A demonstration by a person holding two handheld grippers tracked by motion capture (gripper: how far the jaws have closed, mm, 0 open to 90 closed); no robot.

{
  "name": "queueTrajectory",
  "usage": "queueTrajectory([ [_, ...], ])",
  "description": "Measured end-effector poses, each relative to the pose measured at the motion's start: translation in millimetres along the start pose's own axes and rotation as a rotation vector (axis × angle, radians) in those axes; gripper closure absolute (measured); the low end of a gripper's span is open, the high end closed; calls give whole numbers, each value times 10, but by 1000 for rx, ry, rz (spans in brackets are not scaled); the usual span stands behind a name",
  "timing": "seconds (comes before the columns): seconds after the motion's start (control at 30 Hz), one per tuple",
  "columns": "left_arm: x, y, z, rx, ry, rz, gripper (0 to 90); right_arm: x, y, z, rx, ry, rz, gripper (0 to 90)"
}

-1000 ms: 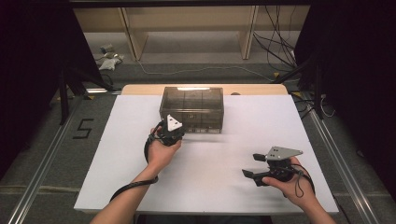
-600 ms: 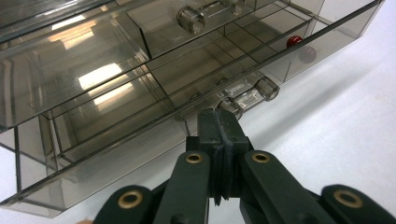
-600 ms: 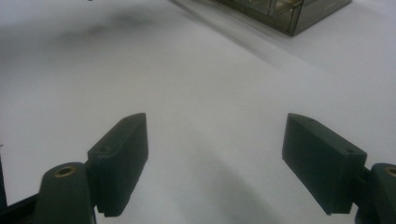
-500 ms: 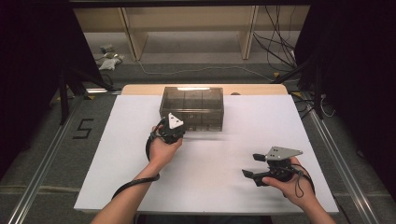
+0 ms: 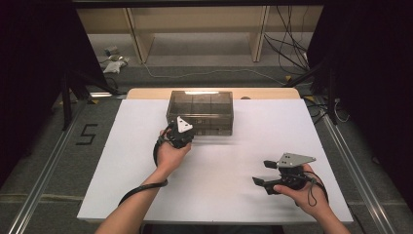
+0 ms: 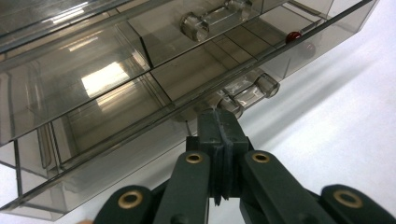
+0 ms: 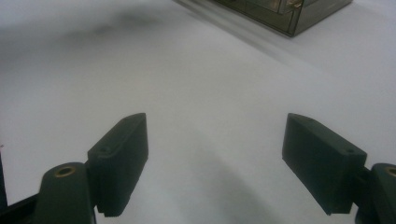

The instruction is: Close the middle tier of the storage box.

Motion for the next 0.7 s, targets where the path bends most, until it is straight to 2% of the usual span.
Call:
queueTrajectory([
  [0.7,22,-24,16,11,-5,5,898,-1,-2,0,-1,-1,1,234],
])
Point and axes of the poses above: each handheld gripper's, and its own axes: y roughly backward along the jaws, z roughly out of its top, x roughly to its left, the point moved 3 cm from there along -y, roughly forward along the jaws, and after that the axes turned 10 degrees about x, right-handed, at the moved point
